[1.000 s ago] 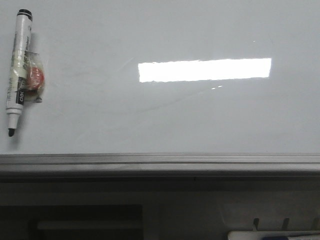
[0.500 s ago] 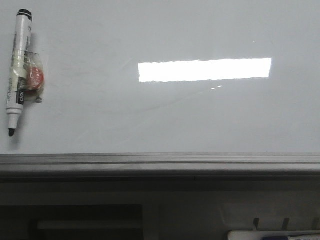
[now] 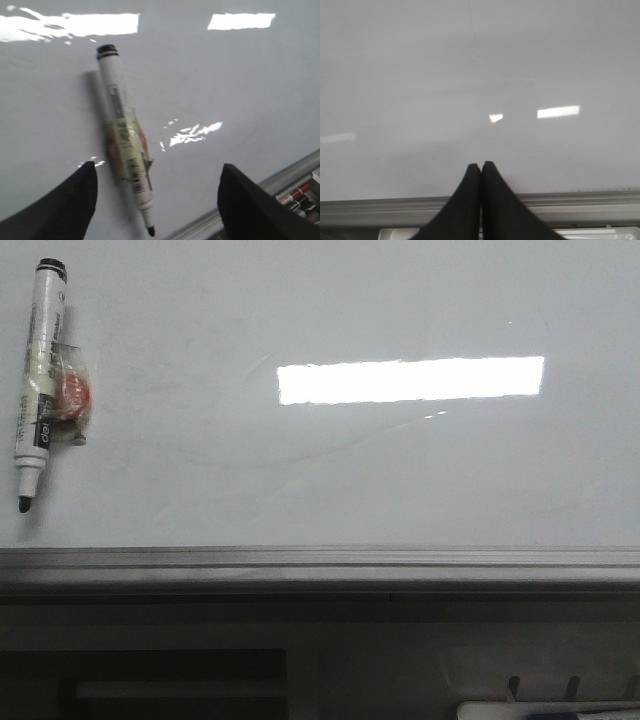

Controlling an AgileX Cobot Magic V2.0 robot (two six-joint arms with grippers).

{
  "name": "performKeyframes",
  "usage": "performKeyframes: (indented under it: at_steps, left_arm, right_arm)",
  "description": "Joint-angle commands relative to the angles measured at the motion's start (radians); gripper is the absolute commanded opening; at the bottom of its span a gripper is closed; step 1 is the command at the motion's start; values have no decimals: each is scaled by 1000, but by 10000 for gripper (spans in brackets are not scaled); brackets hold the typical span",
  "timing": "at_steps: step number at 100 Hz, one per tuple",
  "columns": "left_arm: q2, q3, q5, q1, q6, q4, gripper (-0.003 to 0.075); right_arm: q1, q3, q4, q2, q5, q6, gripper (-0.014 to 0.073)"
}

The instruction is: Write number 3 on whiteboard

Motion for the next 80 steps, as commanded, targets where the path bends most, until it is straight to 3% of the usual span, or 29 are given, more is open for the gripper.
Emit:
performKeyframes:
  at_steps: [1,26,54,63,75,80]
  left_arm:
    - [73,-32,-128,-44,-3,-34,462]
    - [256,-35,-273,-48,-3,-147,462]
    - [388,-74,-283,-48,-3,-178,439]
    - [400,-74,-240,-48,-49,-215,313]
    - [398,-74,-144,-51,-87,-223,-22]
    - [398,-72,-145,-53,-79,-210,-21]
  right_arm:
    - [2,-33,7,17,-79,-4,-61]
    - [2,-33,7,17,-79,-4,-61]
    - [2,-33,7,17,-79,-4,-61]
    - [2,-33,7,17,-79,-4,-61]
    - [2,-35,7,17,-87,-4,-61]
    - [3,-35,7,17,-91,-4,-61]
